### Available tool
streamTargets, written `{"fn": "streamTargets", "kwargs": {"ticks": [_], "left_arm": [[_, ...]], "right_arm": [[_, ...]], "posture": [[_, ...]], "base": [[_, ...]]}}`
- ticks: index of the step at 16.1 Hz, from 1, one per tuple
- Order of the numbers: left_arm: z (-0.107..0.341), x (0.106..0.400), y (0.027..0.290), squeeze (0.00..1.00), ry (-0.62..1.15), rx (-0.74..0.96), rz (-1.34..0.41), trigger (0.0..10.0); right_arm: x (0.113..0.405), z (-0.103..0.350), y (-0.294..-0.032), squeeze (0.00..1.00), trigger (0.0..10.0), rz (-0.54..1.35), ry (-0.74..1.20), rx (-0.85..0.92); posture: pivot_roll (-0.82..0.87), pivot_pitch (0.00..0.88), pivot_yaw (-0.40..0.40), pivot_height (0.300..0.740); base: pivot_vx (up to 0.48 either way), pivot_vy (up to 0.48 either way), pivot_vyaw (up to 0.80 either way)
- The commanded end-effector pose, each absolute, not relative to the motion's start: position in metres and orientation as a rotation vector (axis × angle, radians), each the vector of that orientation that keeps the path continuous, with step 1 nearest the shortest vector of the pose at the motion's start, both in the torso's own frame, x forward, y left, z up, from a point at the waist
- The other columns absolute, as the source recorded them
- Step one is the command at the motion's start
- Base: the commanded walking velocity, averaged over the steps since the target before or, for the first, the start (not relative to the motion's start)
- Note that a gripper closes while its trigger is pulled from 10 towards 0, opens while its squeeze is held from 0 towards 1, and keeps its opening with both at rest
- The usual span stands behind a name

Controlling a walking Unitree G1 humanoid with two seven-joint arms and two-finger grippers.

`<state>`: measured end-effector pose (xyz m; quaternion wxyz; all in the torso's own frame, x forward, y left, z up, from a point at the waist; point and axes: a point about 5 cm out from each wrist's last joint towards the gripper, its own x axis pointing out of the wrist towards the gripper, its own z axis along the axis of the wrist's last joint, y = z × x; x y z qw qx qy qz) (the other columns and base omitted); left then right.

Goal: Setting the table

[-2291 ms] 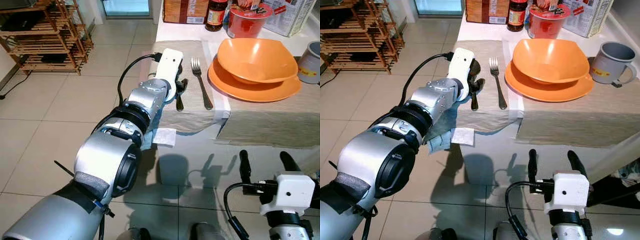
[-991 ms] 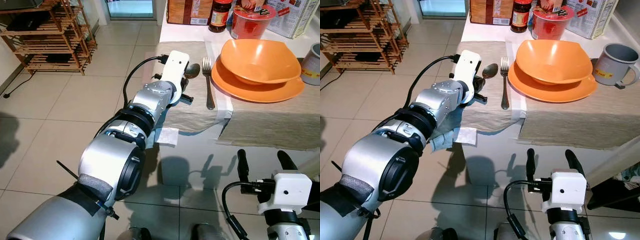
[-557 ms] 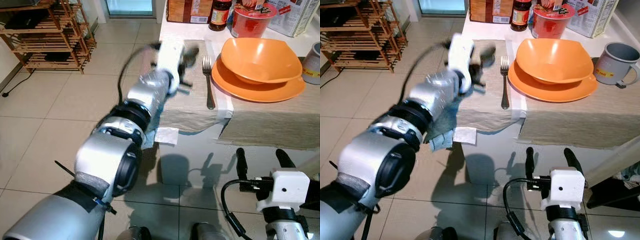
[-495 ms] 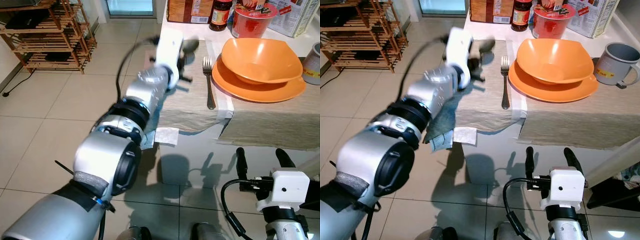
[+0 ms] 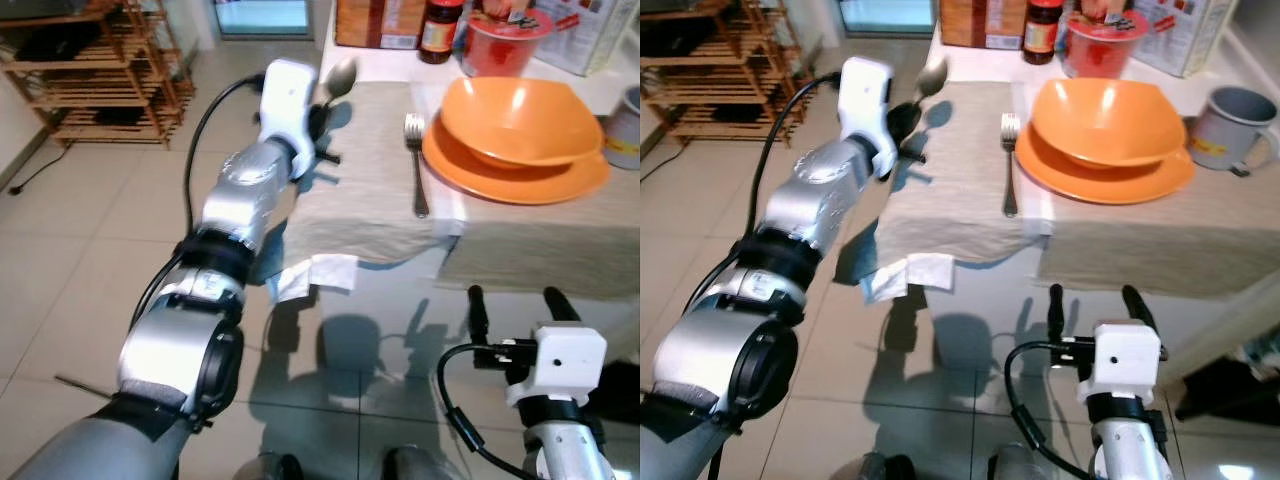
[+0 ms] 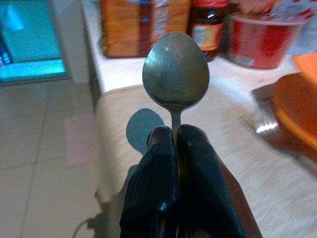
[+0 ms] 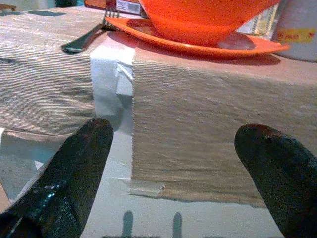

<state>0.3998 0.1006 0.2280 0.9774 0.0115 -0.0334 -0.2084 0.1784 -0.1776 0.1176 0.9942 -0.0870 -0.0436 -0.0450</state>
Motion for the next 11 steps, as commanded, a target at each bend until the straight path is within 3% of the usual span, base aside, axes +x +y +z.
{"fn": "streamTargets", "kwargs": {"ticks": [1,2,4,7,8,11], "left_arm": [[0.231,0.394,0.114,0.00,-0.106,0.029,-0.414,0.0],[0.223,0.380,0.138,0.00,-0.135,0.040,-0.366,0.0],[0.216,0.364,0.157,0.00,-0.168,0.054,-0.309,0.0],[0.192,0.328,0.159,0.00,-0.135,0.063,-0.341,0.0],[0.192,0.328,0.159,0.00,-0.135,0.063,-0.341,0.0],[0.158,0.279,0.165,0.00,-0.018,0.034,-0.358,0.0]], "right_arm": [[0.180,0.117,-0.180,0.00,10.0,-0.098,-0.096,-0.175],[0.186,0.118,-0.180,0.00,10.0,-0.092,-0.111,-0.178],[0.193,0.119,-0.181,0.00,10.0,-0.085,-0.127,-0.181],[0.204,0.120,-0.178,0.00,10.0,-0.058,-0.150,-0.184],[0.204,0.120,-0.178,0.00,10.0,-0.058,-0.150,-0.184],[0.212,0.122,-0.176,0.00,10.0,-0.039,-0.174,-0.155]], "posture": [[-0.17,0.035,0.079,0.740],[-0.16,0.026,0.075,0.740],[-0.14,0.012,0.064,0.740],[-0.10,0.000,0.044,0.740],[-0.10,0.000,0.044,0.740],[-0.09,0.000,0.036,0.740]], "base": [[0.000,0.000,0.00],[0.000,0.000,0.00],[0.000,0.000,0.00],[0.000,0.000,0.00],[0.000,0.000,0.00],[0.000,0.000,0.00]]}}
